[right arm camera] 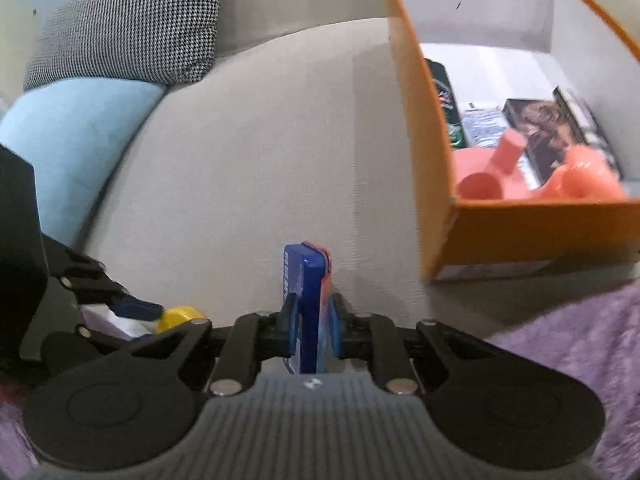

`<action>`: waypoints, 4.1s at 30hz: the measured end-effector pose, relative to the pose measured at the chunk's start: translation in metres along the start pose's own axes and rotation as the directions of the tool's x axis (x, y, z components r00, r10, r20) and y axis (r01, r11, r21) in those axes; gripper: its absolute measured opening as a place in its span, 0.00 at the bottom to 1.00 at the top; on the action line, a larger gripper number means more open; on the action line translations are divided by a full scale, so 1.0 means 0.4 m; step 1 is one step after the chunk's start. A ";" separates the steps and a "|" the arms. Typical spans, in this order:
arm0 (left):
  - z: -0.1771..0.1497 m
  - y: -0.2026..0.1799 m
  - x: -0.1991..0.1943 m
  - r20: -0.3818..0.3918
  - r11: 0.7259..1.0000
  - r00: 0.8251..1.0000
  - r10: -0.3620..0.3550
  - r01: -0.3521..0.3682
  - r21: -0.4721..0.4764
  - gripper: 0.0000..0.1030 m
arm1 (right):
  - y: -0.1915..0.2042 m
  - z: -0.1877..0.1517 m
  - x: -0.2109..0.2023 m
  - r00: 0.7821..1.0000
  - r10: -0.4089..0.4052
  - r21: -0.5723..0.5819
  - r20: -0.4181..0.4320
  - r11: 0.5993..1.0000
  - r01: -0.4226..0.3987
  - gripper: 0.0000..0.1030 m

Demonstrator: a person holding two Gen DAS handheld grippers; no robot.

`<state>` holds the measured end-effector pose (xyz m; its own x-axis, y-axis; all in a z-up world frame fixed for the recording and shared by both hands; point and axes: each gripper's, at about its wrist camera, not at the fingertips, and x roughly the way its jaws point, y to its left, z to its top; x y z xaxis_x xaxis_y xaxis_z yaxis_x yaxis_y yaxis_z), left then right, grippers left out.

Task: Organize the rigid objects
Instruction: 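Carry the tape measure with the left tool while the right tool carries the blue tin, then lower the tape measure and blue tin into the orange box and open both tools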

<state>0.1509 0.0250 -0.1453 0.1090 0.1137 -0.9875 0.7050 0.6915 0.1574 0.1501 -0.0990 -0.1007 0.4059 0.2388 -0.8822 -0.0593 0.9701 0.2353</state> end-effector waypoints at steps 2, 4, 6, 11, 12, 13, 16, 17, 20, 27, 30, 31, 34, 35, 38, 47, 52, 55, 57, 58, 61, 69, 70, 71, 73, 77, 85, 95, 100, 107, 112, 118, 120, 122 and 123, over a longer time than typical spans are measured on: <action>0.008 -0.005 0.001 -0.010 1.000 1.000 -0.003 0.003 0.015 0.40 | -0.004 -0.005 0.005 1.000 -0.009 -0.013 -0.011 1.000 0.009 0.15; 0.035 -0.008 -0.012 -0.012 1.000 1.000 -0.012 0.013 0.017 0.43 | -0.005 -0.009 0.017 0.999 -0.007 -0.014 -0.036 1.000 0.007 0.15; 0.037 0.007 -0.016 0.004 0.998 0.998 -0.059 0.059 -0.011 0.50 | -0.013 -0.013 0.019 0.999 -0.004 -0.020 -0.039 1.000 0.003 0.15; 0.027 0.064 -0.022 0.039 0.963 0.967 -0.253 0.256 -0.087 0.84 | -0.003 -0.015 0.019 1.000 -0.005 -0.047 -0.028 0.999 0.004 0.17; 0.033 0.061 -0.015 0.014 0.969 0.973 -0.230 0.230 -0.087 0.83 | -0.003 -0.016 0.023 1.000 -0.001 -0.043 -0.029 0.999 0.000 0.17; 0.037 0.039 -0.006 -0.015 0.977 0.980 -0.196 0.195 -0.085 0.81 | -0.006 -0.016 0.025 1.000 0.003 -0.040 -0.031 0.999 -0.004 0.17; 0.074 0.006 0.028 -0.094 0.995 0.993 -0.075 0.069 -0.065 0.77 | -0.001 -0.017 0.030 0.999 0.010 -0.042 -0.036 0.999 -0.012 0.16; 0.084 0.006 0.040 -0.112 0.995 0.991 -0.078 0.070 -0.077 0.76 | -0.002 -0.018 0.032 0.999 0.010 -0.046 -0.039 0.999 -0.012 0.16; 0.104 -0.010 0.057 -0.146 0.998 0.989 -0.036 0.027 -0.065 0.69 | -0.007 -0.022 0.035 0.999 0.011 -0.051 -0.046 0.999 -0.013 0.17; 0.092 -0.039 0.049 -0.097 0.997 0.995 -0.001 -0.007 -0.077 0.56 | -0.014 -0.018 0.051 0.998 0.020 -0.033 -0.054 0.999 -0.022 0.20; 0.065 -0.008 0.008 -0.006 0.983 1.000 0.014 -0.015 -0.183 0.56 | -0.008 -0.016 0.042 0.999 0.027 -0.050 -0.044 0.998 -0.029 0.15; 0.061 0.026 -0.008 0.024 0.976 1.000 0.014 -0.008 -0.220 0.56 | -0.009 -0.016 0.035 0.999 0.029 -0.052 -0.037 0.998 -0.031 0.13; 0.033 0.057 -0.041 0.110 0.945 0.994 -0.002 0.038 -0.324 0.56 | -0.018 -0.016 0.012 0.999 0.035 -0.059 -0.018 0.998 -0.036 0.13; 0.023 0.061 -0.045 0.141 0.933 0.990 -0.006 0.056 -0.356 0.56 | -0.021 -0.016 0.006 0.999 0.032 -0.059 -0.013 0.998 -0.032 0.13; 0.010 0.072 -0.086 0.213 0.903 0.977 -0.019 0.108 -0.416 0.56 | -0.028 -0.012 -0.017 0.999 0.034 -0.054 0.003 0.998 -0.034 0.13; 0.039 0.026 -0.225 0.356 0.905 0.931 -0.078 0.216 -0.366 0.56 | -0.029 0.009 -0.165 0.989 0.113 -0.107 0.091 0.989 -0.104 0.13; 0.062 0.003 -0.313 0.423 0.916 0.904 -0.072 0.227 -0.330 0.56 | -0.032 0.026 -0.269 0.977 0.153 -0.176 0.150 0.976 -0.126 0.13; 0.083 0.006 -0.369 0.485 0.914 0.872 -0.071 0.251 -0.318 0.56 | -0.048 0.053 -0.327 0.970 0.145 -0.211 0.196 0.972 -0.102 0.13; 0.101 0.006 -0.406 0.527 0.914 0.846 -0.080 0.273 -0.301 0.56 | -0.073 0.079 -0.359 0.964 0.149 -0.208 0.218 0.973 -0.103 0.13; 0.110 -0.003 -0.428 0.541 0.915 0.837 -0.082 0.279 -0.293 0.56 | -0.088 0.094 -0.373 0.962 0.149 -0.204 0.228 0.973 -0.103 0.13; 0.161 -0.012 -0.454 0.574 0.931 0.814 -0.083 0.269 -0.246 0.56 | -0.131 0.138 -0.403 0.959 0.129 -0.199 0.251 0.977 -0.079 0.13; 0.314 -0.020 -0.466 0.610 0.949 0.781 -0.134 0.277 -0.147 0.56 | -0.262 0.302 -0.413 0.965 0.051 -0.167 0.256 0.986 -0.008 0.13; 0.335 -0.016 -0.462 0.612 0.952 0.779 -0.134 0.273 -0.139 0.56 | -0.278 0.321 -0.406 0.967 0.045 -0.168 0.252 0.986 -0.003 0.13; 0.356 -0.014 -0.455 0.613 0.956 0.779 -0.130 0.264 -0.132 0.56 | -0.295 0.336 -0.398 0.970 0.041 -0.163 0.241 0.987 -0.002 0.13; 0.395 -0.009 -0.437 0.605 0.960 0.786 -0.128 0.251 -0.124 0.56 | -0.331 0.371 -0.367 0.976 0.035 -0.144 0.214 0.990 -0.004 0.13; 0.463 0.005 -0.395 0.580 0.965 0.804 -0.133 0.239 -0.111 0.56 | -0.375 0.419 -0.286 0.984 0.009 -0.207 0.177 0.978 0.029 0.13; 0.565 0.006 -0.297 0.519 0.978 0.841 -0.151 0.205 -0.047 0.56 | -0.353 0.433 -0.112 0.988 -0.068 -0.618 0.137 0.774 0.139 0.13; 0.611 0.024 -0.213 0.466 0.982 0.871 -0.156 0.188 -0.022 0.56 | -0.347 0.364 0.071 0.965 -0.144 -0.949 0.219 0.198 0.245 0.13; 0.630 0.023 -0.206 0.468 0.983 0.870 -0.154 0.184 -0.018 0.56 | -0.342 0.314 0.122 0.964 -0.102 -0.967 0.246 0.050 0.252 0.13; 0.648 0.031 -0.199 0.466 0.981 0.869 -0.166 0.196 -0.016 0.56 | -0.341 0.281 0.149 0.963 -0.129 -0.972 0.237 -0.030 0.235 0.13; 0.656 0.028 -0.197 0.465 0.983 0.872 -0.151 0.180 -0.020 0.56 | -0.334 0.301 0.118 0.977 -0.116 -0.978 0.180 0.082 0.190 0.19; 0.659 0.024 -0.197 0.459 0.987 0.877 -0.140 0.161 -0.007 0.56 | -0.351 0.346 0.074 0.991 -0.107 -0.949 0.083 0.293 0.111 0.31; 0.663 0.018 -0.194 0.454 0.991 0.883 -0.123 0.136 0.004 0.56 | -0.363 0.370 0.053 0.993 -0.093 -0.918 0.066 0.385 0.097 0.36; 0.673 0.009 -0.190 0.440 0.995 0.893 -0.097 0.098 0.020 0.56 | -0.376 0.388 0.031 0.995 -0.083 -0.877 0.049 0.473 0.082 0.37; 0.679 0.004 -0.187 0.428 0.997 0.900 -0.083 0.078 0.029 0.56 | -0.381 0.394 0.020 0.996 -0.078 -0.860 0.043 0.504 0.077 0.37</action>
<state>0.3345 -0.1762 -0.0725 0.3394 -0.2602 -0.9039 0.7315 0.6772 0.0798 0.3060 -0.2517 -0.0794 0.4485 0.1603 -0.8793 -0.7833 0.5443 -0.3003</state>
